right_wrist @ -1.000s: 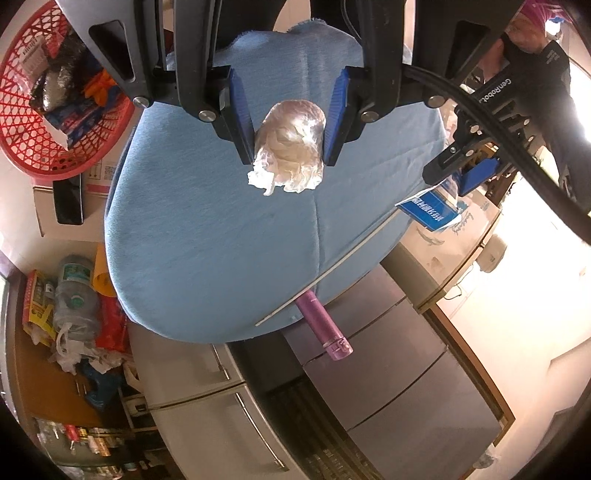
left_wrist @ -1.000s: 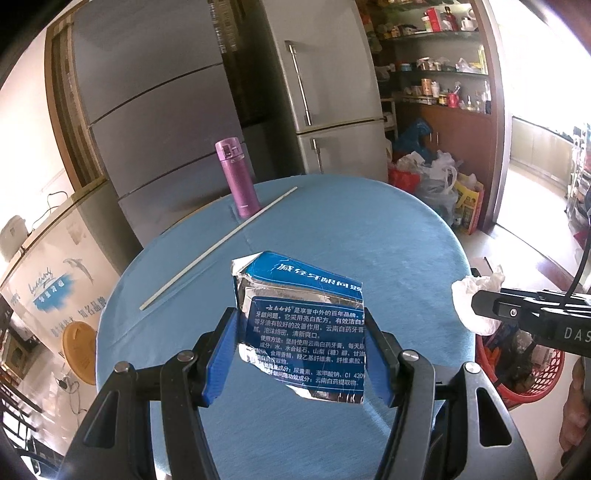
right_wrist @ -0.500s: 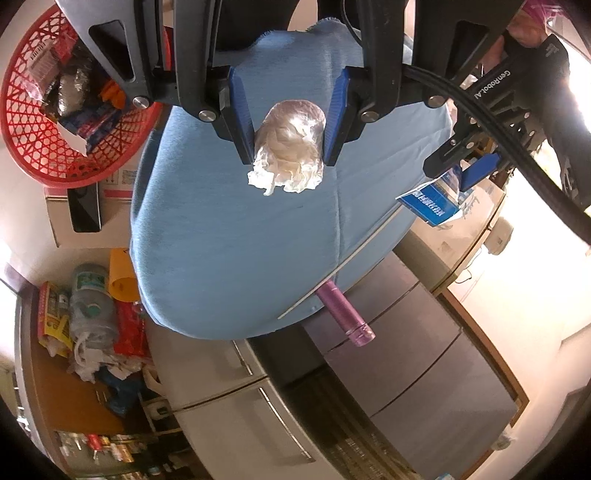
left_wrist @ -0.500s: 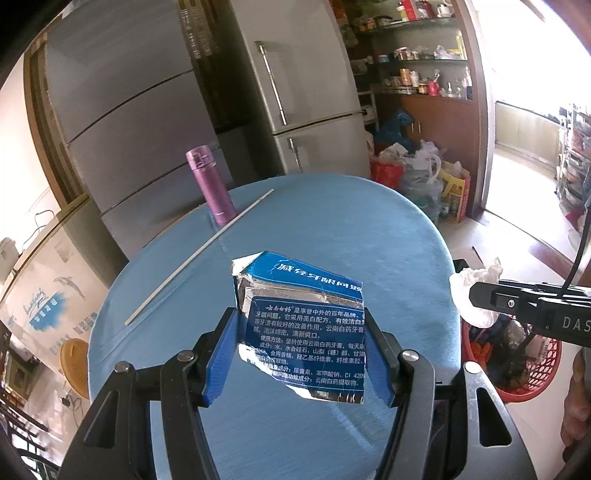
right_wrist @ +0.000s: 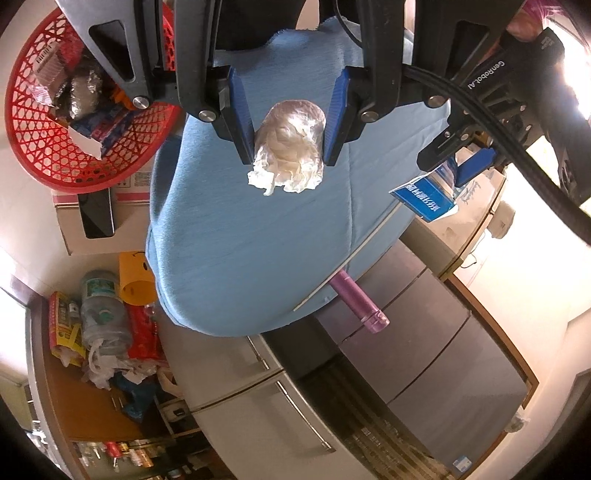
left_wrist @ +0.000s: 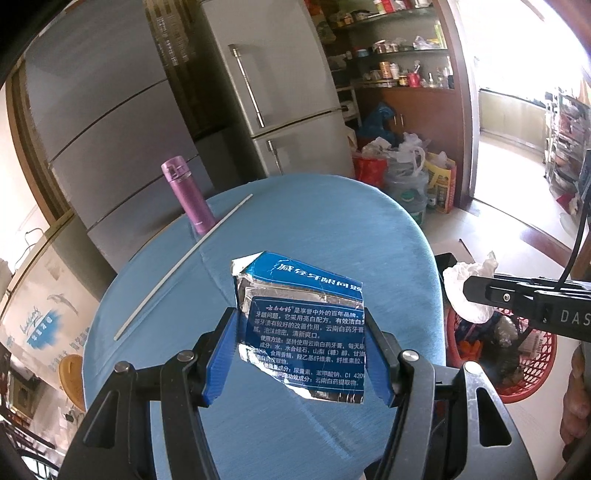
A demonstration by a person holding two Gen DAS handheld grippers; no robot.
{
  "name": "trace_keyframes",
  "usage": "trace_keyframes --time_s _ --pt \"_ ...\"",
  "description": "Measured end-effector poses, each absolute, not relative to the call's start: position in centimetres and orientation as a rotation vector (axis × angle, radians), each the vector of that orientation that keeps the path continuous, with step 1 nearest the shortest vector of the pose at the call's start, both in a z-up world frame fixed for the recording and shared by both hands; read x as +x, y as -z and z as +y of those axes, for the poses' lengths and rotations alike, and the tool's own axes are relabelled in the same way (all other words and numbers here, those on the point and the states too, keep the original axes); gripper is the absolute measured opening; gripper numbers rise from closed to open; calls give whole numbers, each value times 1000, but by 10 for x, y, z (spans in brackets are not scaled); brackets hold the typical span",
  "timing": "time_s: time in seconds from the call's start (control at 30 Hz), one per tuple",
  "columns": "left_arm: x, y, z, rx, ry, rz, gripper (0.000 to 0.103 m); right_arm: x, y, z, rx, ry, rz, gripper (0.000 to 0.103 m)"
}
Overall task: Collect trash
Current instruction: 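Carry the tissue in the right gripper while the left carries the toothpaste box over the basket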
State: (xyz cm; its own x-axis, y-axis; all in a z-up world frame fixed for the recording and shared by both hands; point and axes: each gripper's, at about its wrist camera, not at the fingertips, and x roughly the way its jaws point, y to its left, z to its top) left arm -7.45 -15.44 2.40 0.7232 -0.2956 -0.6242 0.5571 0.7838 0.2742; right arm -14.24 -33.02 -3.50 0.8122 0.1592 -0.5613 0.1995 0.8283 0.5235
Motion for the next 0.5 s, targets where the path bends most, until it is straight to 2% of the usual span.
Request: trace_keyframes --time_s 0.5 --pt "-79 -22 -184 517 549 592 64 -157 39 -357 647 79 626 40"
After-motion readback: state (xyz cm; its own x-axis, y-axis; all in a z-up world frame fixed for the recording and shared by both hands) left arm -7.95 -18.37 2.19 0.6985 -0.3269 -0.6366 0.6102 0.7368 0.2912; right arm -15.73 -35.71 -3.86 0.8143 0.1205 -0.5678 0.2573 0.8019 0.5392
